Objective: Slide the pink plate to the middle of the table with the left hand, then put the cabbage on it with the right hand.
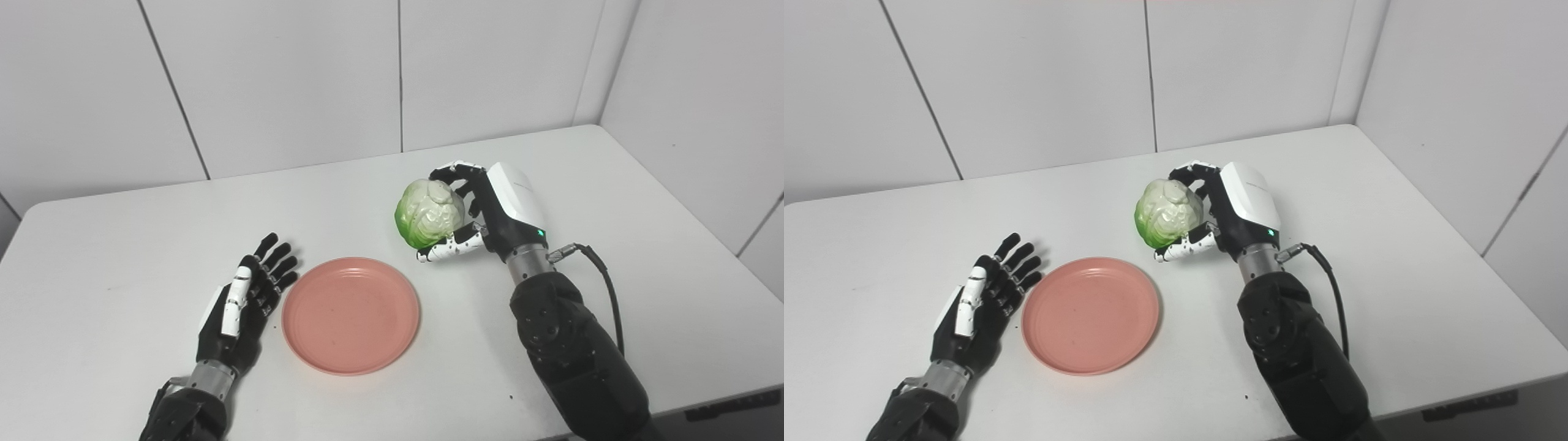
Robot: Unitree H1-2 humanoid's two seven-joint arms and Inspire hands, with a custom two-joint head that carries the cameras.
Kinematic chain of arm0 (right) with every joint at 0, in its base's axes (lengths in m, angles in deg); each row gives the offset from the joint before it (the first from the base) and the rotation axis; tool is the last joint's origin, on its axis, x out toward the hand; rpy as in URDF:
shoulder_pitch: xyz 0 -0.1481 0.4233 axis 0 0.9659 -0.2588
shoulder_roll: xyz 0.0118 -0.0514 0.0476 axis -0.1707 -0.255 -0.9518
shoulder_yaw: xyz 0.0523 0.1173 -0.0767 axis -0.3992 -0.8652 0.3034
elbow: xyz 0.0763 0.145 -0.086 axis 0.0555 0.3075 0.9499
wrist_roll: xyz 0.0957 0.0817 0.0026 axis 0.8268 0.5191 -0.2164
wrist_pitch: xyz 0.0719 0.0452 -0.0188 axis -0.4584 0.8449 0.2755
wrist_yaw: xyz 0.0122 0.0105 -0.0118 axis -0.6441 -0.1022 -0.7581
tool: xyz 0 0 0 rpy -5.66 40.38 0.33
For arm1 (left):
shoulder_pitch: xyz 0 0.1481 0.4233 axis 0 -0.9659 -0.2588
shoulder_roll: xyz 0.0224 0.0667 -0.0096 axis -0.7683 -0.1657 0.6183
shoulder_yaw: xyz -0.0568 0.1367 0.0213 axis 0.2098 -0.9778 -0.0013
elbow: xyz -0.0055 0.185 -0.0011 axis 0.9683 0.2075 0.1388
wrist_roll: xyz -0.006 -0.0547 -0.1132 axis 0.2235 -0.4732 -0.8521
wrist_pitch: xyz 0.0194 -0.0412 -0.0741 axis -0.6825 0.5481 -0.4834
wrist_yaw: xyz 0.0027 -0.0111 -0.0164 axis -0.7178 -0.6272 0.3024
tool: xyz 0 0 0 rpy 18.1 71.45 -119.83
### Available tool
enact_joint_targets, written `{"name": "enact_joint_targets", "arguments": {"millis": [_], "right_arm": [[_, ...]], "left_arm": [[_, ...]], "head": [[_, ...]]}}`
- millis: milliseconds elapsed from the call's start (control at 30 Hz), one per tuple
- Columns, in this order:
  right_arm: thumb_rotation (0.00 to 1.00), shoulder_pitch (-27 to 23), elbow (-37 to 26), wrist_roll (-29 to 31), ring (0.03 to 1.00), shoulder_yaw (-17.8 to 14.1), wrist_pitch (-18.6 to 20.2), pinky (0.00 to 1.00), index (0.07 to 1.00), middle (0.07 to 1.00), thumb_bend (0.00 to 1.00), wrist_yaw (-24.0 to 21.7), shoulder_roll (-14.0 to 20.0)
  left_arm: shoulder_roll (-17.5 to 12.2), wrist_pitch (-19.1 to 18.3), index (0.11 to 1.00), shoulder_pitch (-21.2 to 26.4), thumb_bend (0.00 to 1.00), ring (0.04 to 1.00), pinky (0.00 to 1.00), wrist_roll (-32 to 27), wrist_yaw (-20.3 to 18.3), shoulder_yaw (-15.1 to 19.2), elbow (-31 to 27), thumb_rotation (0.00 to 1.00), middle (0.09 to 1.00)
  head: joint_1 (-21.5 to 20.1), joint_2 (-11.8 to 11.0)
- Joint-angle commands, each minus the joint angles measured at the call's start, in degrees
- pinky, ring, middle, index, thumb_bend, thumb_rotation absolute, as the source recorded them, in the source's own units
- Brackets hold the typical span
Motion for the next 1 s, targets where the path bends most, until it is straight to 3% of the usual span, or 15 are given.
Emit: {"name": "enact_joint_targets", "arguments": {"millis": [0, 133, 400, 967], "right_arm": [[0.0, -3.2, -1.2, -0.6, 0.376, 0.5, -2.8, 0.32, 0.529, 0.433, 0.52, 0.1, -1.2], [0.0, -3.3, -1.1, -0.4, 0.385, 1.9, -2.6, 0.34, 0.525, 0.438, 0.52, -1.1, -2.5], [0.0, -3.1, 1.2, -0.4, 0.395, 5.3, -4.9, 0.33, 0.521, 0.447, 0.53, -2.4, -4.6], [0.0, -0.8, 3.4, 0.3, 0.371, 9.5, -7.1, 0.3, 0.523, 0.437, 0.52, -4.7, -6.2]], "left_arm": [[0.7, -4.9, 0.922, -1.8, 0.46, 0.919, 0.91, 2.1, 1.8, -1.2, 1.0, 1.0, 0.932], [2.1, -5.7, 0.927, -1.5, 0.45, 0.923, 0.92, 3.7, 3.6, -2.1, 0.3, 1.0, 0.937], [3.8, -7.7, 0.935, -0.7, 0.45, 0.935, 0.94, 5.4, 5.4, -2.9, -0.4, 1.0, 0.946], [5.3, -8.1, 0.925, -0.2, 0.44, 0.928, 0.93, 6.1, 6.1, -3.3, -0.8, 1.0, 0.939]], "head": [[1.6, 0.4], [5.1, 1.2], [7.8, 2.5], [9.4, 3.9]]}}
